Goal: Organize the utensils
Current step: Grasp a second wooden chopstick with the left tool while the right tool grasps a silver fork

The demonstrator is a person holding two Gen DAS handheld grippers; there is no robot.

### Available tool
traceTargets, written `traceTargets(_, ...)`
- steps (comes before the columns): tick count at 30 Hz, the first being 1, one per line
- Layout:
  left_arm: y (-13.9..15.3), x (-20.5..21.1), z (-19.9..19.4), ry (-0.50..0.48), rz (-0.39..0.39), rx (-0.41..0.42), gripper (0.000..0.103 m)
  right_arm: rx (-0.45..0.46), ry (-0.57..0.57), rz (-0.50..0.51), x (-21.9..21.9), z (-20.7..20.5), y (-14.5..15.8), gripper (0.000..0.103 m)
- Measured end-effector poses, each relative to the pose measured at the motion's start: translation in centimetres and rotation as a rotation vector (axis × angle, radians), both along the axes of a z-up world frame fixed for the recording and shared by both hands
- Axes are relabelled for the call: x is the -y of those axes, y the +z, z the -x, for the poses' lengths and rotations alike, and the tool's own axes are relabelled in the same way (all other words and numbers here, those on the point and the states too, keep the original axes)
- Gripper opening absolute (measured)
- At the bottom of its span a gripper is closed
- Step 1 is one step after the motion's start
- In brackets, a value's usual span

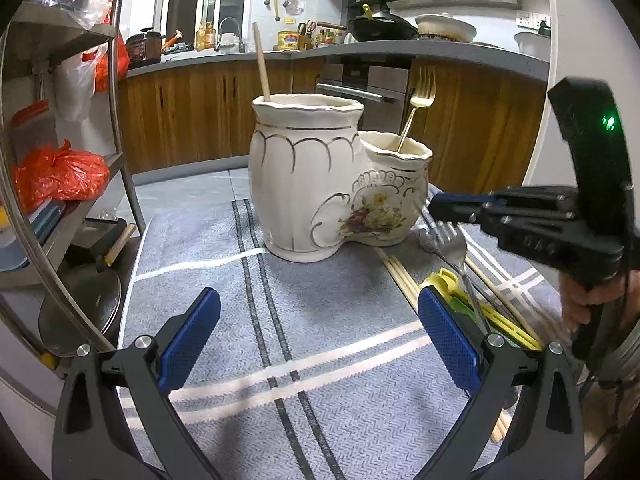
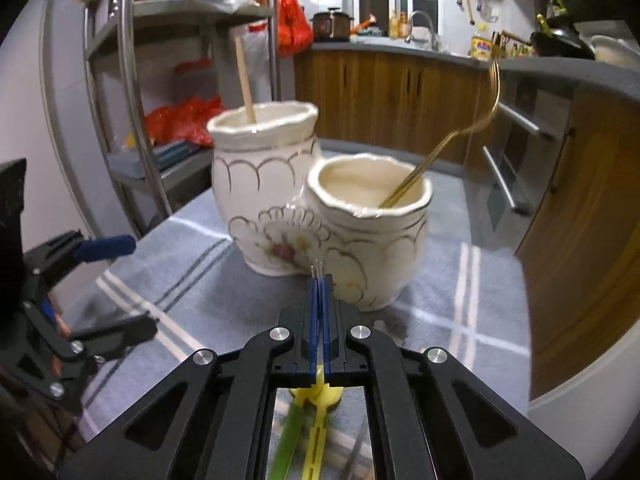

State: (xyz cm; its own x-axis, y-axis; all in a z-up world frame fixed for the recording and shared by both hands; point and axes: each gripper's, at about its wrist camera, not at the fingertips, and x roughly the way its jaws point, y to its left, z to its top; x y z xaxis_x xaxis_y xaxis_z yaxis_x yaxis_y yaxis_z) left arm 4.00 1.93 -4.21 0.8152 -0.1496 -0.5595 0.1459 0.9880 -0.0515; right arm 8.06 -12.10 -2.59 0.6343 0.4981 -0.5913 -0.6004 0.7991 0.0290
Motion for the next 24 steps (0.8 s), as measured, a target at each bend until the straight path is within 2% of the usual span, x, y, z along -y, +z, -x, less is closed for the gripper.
traceTargets(8,0.5,2.2,0.3,-0.038,-0.048,-0.004,0.097,0.097,-0.009,-0.025,1.5,1.9,2.5,0.003)
traceTargets(11,0.1,3.2,0.2,-0.058,-0.081,-0.029,0.096,0.132,-0.021,-0.039,2.1,2.5,3.3,0.003)
traceTargets(13,-0.2,3.6,0.1,-0.071,-0.083,-0.058,0.088,0.159,-0.027,-0.047,2.6,2.9,3.9,0.003)
traceTargets(15,-0.7,4.0,-0.2,-0.084,-0.070,-0.103,0.074,0.185,-0.034,-0.051,2.9,3.3,4.3,0.003)
traceTargets(16,-0.8,4.1,-0.4,-0.087,-0.062,-0.121,0.071,0.201,-0.039,-0.055,3.1,3.5,4.5,0.003)
traceTargets(18,-1.2,4.5,-0.5,-0.094,-0.047,-0.155,0.056,0.223,-0.047,-0.064,3.4,3.8,4.9,0.003)
traceTargets(20,-1.5,5.0,-0.7,-0.110,-0.035,-0.190,0.047,0.255,-0.065,-0.070,3.6,4.2,5.4,0.003)
traceTargets(21,-1.5,5.2,-0.7,-0.115,-0.033,-0.197,0.044,0.270,-0.073,-0.074,3.8,4.4,5.5,0.003)
traceTargets(24,-1.7,6.0,-0.6,-0.124,-0.043,-0.213,0.041,0.308,-0.091,-0.091,4.3,4.9,6.2,0.003)
